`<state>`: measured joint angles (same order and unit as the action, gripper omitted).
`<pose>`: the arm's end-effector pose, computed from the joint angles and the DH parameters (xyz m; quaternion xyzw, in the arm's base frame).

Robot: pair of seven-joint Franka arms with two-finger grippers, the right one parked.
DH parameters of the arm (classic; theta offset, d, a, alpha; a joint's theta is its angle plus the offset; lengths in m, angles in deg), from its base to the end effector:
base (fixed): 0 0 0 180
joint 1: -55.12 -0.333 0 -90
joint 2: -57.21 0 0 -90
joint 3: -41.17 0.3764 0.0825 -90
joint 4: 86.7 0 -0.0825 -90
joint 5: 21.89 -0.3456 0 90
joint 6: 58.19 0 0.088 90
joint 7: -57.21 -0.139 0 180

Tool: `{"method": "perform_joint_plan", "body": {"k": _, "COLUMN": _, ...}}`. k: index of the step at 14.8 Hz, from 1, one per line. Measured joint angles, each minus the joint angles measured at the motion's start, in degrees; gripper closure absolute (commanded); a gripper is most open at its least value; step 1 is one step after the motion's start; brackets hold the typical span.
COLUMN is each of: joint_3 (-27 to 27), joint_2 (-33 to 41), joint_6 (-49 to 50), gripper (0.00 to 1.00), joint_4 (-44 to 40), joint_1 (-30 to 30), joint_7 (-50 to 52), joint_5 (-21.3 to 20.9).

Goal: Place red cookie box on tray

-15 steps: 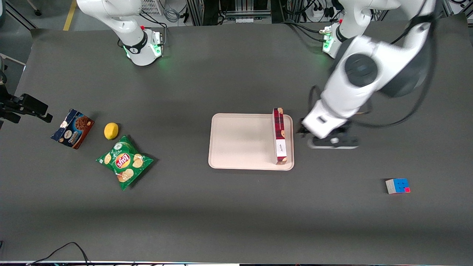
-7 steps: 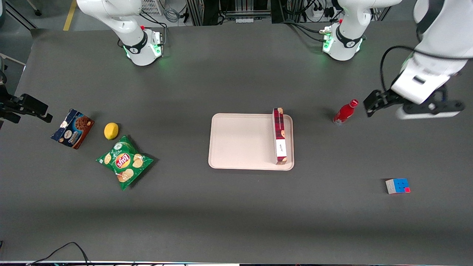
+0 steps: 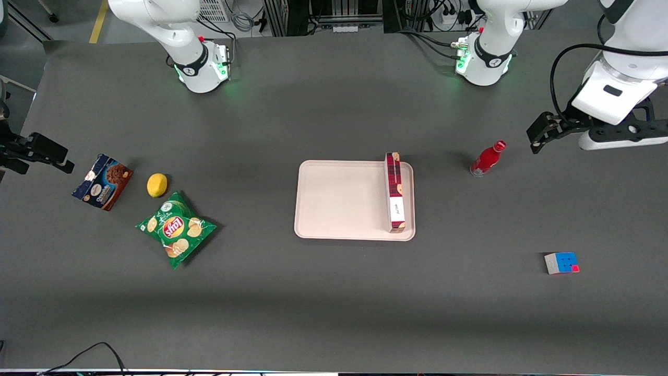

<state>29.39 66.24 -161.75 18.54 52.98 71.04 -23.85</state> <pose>0.4734 -0.0850 0.6342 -0.9969 -0.0337 -0.0678 0.0195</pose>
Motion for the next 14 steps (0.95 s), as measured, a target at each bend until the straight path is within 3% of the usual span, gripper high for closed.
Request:
{"method": "perform_joint_plan", "body": {"k": 8, "joint_3": 0.2, "joint_2": -11.1, "joint_6": -1.9, "gripper": 0.00, "joint_4": -7.7, "joint_1": 0.0, "joint_7": 0.0, "joint_5": 0.0}}
{"method": "perform_joint_plan", "body": {"k": 14, "joint_3": 0.1, "joint_2": -12.2, "joint_6": -1.8, "gripper": 0.00, "joint_4": -8.7, "joint_1": 0.0, "joint_7": -0.2, "joint_5": 0.0}}
